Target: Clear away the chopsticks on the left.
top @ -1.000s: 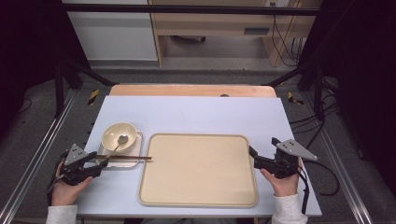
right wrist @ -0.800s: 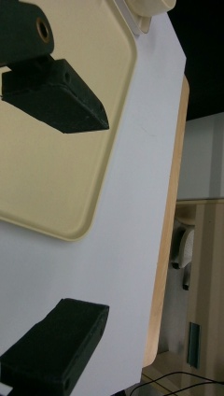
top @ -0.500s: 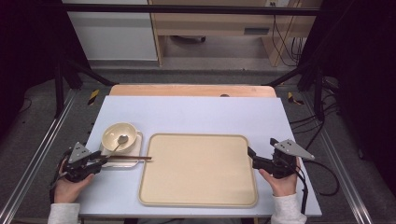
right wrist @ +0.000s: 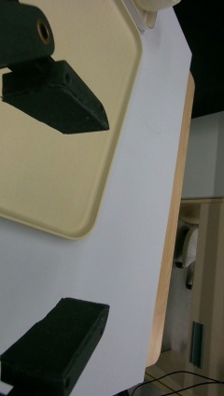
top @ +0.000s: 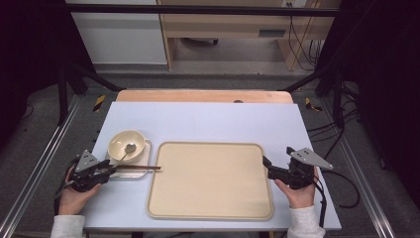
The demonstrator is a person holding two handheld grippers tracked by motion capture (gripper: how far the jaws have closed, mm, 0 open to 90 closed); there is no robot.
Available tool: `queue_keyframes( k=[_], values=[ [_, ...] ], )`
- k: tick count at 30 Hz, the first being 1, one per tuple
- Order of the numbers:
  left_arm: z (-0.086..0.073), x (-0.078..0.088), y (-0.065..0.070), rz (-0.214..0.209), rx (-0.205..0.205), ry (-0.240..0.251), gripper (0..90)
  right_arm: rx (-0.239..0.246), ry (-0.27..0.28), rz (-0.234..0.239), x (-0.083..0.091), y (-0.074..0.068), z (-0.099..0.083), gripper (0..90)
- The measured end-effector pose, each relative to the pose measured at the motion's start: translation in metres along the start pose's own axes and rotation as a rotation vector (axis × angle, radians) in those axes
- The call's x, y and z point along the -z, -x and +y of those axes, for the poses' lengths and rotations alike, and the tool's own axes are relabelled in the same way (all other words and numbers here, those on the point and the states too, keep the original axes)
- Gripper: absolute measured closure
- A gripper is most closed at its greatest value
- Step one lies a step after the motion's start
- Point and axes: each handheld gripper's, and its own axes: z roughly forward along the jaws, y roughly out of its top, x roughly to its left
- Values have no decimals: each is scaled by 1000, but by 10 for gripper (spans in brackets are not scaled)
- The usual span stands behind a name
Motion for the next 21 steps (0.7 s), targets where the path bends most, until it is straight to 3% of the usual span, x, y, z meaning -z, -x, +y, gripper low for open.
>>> queue_keyframes(
  k=[9, 14, 21],
  values=[
    [1, 1, 2, -2, -10, -14, 595, 5, 5, -6, 1, 0, 0, 115],
    [0, -1, 4, -24, -14, -39, 602, 7, 3, -4, 1, 0, 0, 118],
    [0, 0, 4, -28, -15, -40, 651, 2, 3, -5, 0, 0, -1, 121]
  ],
)
